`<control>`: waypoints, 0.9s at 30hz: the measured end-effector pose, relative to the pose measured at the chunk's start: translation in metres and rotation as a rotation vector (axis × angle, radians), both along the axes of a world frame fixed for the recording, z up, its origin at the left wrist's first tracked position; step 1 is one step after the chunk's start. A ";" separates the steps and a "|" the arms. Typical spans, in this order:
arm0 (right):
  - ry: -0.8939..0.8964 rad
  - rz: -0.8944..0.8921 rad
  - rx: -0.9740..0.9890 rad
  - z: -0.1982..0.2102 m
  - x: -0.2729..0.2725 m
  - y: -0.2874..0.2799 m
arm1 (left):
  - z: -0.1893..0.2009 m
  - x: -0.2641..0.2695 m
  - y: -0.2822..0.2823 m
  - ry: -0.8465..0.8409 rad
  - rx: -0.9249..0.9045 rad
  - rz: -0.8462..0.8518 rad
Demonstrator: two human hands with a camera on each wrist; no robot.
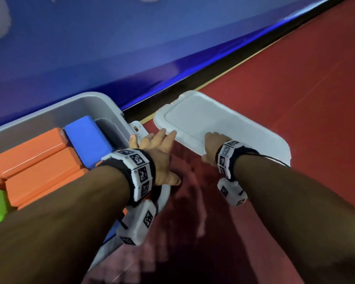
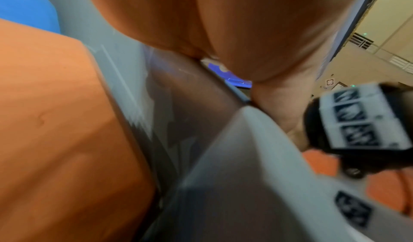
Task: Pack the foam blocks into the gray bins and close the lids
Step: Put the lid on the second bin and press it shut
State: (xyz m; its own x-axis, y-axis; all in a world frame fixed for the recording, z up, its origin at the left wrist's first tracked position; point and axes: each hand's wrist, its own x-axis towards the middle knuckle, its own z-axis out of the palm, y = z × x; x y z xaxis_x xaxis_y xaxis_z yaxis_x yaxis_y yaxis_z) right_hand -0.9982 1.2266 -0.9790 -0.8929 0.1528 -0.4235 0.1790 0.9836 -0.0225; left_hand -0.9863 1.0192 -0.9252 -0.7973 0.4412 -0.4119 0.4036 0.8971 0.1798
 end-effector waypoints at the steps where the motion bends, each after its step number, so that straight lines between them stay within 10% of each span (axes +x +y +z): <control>1: 0.016 0.007 0.000 0.019 0.007 -0.006 | 0.001 0.002 -0.003 -0.006 0.042 0.015; 11: 0.207 0.229 -0.081 0.171 0.082 -0.124 | 0.100 0.026 -0.110 0.414 0.858 0.367; 19: 0.155 0.562 -0.117 0.187 0.129 -0.280 | 0.166 0.071 -0.264 0.583 0.555 0.455; 24: 0.085 0.810 -0.186 0.156 0.191 -0.373 | 0.134 0.104 -0.361 0.561 0.422 0.616; 27: 0.028 0.986 -0.127 0.130 0.229 -0.404 | 0.095 0.127 -0.408 0.275 0.263 0.886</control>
